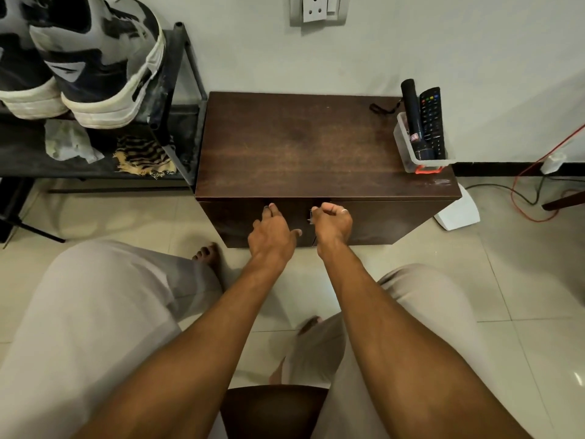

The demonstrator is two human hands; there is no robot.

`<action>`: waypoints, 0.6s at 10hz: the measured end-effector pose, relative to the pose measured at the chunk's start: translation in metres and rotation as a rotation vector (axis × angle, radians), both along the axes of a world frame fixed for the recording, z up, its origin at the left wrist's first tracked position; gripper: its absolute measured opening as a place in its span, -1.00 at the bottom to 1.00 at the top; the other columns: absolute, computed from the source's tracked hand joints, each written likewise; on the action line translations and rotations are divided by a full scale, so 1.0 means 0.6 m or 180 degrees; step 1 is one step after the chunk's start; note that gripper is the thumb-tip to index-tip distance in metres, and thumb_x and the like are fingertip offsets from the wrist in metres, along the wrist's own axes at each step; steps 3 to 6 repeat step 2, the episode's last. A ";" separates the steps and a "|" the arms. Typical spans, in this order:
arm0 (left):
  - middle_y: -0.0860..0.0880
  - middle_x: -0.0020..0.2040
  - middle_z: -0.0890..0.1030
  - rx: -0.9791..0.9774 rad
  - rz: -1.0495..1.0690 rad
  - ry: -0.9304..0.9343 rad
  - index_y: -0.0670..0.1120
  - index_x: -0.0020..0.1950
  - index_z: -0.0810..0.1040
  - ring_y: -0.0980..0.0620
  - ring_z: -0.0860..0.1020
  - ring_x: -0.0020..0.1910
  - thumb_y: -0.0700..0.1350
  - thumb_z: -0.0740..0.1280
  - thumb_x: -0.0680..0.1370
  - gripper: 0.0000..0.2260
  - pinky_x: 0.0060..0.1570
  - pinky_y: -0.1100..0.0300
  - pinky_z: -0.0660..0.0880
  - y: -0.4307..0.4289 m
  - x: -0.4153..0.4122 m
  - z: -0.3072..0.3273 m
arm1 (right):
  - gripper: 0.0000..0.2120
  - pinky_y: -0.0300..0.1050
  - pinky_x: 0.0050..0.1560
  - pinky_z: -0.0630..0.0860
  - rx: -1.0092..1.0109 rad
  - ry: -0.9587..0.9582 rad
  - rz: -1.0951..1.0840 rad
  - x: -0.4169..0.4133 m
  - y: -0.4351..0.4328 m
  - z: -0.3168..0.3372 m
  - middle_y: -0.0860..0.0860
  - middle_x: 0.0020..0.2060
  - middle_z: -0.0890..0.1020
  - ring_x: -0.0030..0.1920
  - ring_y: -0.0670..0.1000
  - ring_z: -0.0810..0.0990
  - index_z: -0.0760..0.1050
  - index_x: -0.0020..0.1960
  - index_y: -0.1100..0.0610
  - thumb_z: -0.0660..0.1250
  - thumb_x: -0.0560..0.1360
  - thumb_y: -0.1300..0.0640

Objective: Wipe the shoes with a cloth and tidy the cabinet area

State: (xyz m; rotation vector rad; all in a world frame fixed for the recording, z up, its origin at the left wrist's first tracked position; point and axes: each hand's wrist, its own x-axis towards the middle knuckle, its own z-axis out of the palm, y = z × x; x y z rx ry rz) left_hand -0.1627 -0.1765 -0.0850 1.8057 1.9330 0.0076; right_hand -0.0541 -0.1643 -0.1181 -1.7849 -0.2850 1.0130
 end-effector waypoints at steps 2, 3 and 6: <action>-0.07 0.66 0.10 -0.0054 -0.0082 -0.0021 -0.10 0.65 0.07 -0.22 0.31 0.52 0.11 0.39 0.59 -0.23 0.33 -0.09 0.44 -0.010 -0.020 -0.008 | -0.74 -0.26 -0.07 0.62 0.0147 0.0239 0.0067 -0.005 -0.010 0.013 0.03 -0.01 0.66 -0.06 -0.07 0.66 0.57 0.22 0.16 0.43 0.56 0.30; -0.07 0.66 0.10 -0.0054 -0.0082 -0.0021 -0.10 0.65 0.07 -0.22 0.31 0.52 0.11 0.39 0.59 -0.23 0.33 -0.09 0.44 -0.010 -0.020 -0.008 | -0.74 -0.26 -0.07 0.62 0.0147 0.0239 0.0067 -0.005 -0.010 0.013 0.03 -0.01 0.66 -0.06 -0.07 0.66 0.57 0.22 0.16 0.43 0.56 0.30; -0.07 0.66 0.10 -0.0054 -0.0082 -0.0021 -0.10 0.65 0.07 -0.22 0.31 0.52 0.11 0.39 0.59 -0.23 0.33 -0.09 0.44 -0.010 -0.020 -0.008 | -0.74 -0.26 -0.07 0.62 0.0147 0.0239 0.0067 -0.005 -0.010 0.013 0.03 -0.01 0.66 -0.06 -0.07 0.66 0.57 0.22 0.16 0.43 0.56 0.30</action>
